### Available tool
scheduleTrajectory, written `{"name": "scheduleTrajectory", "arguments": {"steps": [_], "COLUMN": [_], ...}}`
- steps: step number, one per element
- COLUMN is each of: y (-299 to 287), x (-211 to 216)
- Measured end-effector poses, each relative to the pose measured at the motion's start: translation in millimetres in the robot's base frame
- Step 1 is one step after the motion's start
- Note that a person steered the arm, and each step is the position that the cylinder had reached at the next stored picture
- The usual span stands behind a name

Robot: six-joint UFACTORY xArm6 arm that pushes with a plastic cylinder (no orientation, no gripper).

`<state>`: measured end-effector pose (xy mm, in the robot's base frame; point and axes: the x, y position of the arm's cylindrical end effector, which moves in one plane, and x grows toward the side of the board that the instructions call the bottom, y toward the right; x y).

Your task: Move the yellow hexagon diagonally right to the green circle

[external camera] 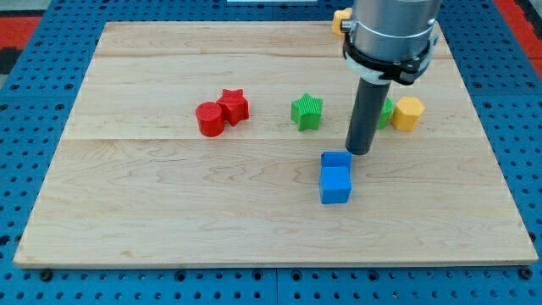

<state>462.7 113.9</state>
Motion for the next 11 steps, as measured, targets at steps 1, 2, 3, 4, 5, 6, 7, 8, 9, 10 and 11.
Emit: {"name": "scheduleTrajectory", "arguments": {"steps": [1, 2, 3, 4, 5, 6, 7, 8, 9, 10, 11], "y": [-2.5, 4.5, 30.9, 30.9, 30.9, 30.9, 30.1, 23.5, 23.3, 36.9, 73.1], "x": [-1.0, -1.5, -15.2, -20.9, -24.7, -26.9, -28.3, -28.3, -28.5, -0.7, -1.1]}}
